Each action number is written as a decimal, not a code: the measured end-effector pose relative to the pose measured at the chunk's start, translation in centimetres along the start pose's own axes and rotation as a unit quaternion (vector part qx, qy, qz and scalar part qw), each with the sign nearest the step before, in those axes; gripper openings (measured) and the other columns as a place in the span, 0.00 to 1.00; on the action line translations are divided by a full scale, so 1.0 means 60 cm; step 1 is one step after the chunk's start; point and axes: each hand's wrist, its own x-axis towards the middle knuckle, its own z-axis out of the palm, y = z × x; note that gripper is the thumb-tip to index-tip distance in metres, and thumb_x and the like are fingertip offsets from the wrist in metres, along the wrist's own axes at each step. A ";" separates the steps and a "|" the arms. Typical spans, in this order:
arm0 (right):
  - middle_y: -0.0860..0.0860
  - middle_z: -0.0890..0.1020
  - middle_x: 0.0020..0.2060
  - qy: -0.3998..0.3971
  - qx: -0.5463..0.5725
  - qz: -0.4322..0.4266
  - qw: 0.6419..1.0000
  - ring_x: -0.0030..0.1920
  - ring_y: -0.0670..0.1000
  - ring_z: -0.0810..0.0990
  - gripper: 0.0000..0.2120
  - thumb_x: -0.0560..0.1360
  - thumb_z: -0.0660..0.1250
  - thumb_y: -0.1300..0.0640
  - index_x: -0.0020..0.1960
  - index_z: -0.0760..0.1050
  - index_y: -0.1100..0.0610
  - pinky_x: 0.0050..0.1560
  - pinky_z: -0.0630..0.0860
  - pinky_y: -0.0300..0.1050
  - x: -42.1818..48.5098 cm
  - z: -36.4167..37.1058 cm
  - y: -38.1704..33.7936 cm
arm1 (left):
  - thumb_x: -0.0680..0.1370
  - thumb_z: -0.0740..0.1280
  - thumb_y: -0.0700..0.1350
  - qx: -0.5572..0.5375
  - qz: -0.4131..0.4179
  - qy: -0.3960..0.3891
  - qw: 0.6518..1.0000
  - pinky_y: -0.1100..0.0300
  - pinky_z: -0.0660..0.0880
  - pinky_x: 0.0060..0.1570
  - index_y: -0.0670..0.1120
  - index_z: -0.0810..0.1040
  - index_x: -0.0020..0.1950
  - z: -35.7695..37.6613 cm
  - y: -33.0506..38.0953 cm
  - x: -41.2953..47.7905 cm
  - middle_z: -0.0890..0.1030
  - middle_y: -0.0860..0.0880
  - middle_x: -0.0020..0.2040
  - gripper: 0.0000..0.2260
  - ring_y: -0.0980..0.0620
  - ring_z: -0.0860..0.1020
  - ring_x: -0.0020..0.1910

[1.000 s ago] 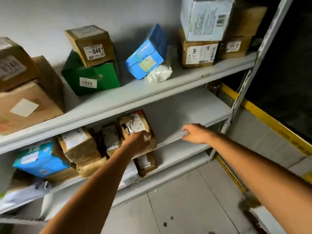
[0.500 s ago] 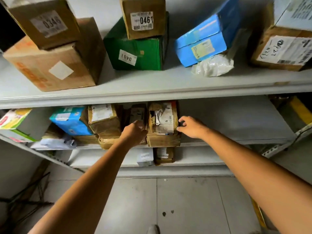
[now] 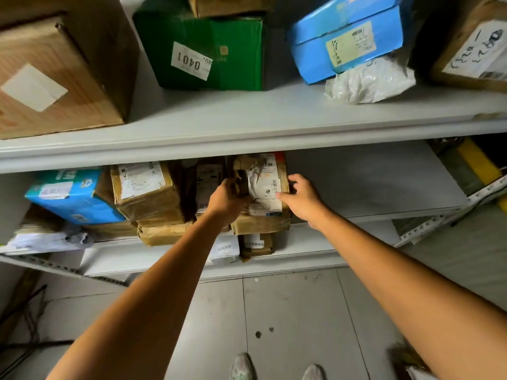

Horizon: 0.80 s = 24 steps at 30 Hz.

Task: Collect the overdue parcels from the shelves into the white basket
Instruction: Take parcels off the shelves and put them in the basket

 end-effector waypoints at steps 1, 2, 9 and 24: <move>0.55 0.78 0.62 0.008 0.009 -0.006 1.000 0.59 0.54 0.78 0.28 0.73 0.74 0.60 0.69 0.68 0.58 0.63 0.76 0.53 -0.005 0.001 0.003 | 0.71 0.78 0.42 -0.019 0.001 0.001 1.000 0.54 0.79 0.54 0.45 0.71 0.71 0.000 -0.003 -0.002 0.81 0.48 0.58 0.30 0.49 0.80 0.53; 0.54 0.79 0.60 0.012 0.013 -0.010 1.000 0.58 0.54 0.79 0.27 0.73 0.74 0.61 0.68 0.68 0.57 0.61 0.76 0.53 -0.014 0.000 0.001 | 0.70 0.79 0.42 -0.034 -0.001 0.002 0.999 0.49 0.79 0.57 0.45 0.71 0.70 -0.001 -0.006 -0.005 0.81 0.47 0.57 0.31 0.47 0.80 0.54; 0.48 0.72 0.53 0.011 0.028 -0.033 0.999 0.54 0.46 0.72 0.25 0.74 0.72 0.64 0.69 0.67 0.59 0.42 0.69 0.32 -0.089 -0.033 -0.002 | 0.71 0.76 0.35 -0.144 0.010 -0.046 0.989 0.54 0.82 0.49 0.46 0.66 0.75 -0.011 -0.007 -0.067 0.77 0.52 0.51 0.36 0.50 0.81 0.51; 0.55 0.76 0.67 -0.072 0.018 -0.167 0.983 0.66 0.51 0.73 0.29 0.75 0.72 0.60 0.73 0.68 0.59 0.61 0.71 0.41 -0.301 -0.106 0.013 | 0.71 0.76 0.33 -0.232 0.012 0.079 0.969 0.58 0.82 0.47 0.48 0.68 0.74 0.007 0.008 -0.358 0.78 0.44 0.56 0.34 0.50 0.81 0.50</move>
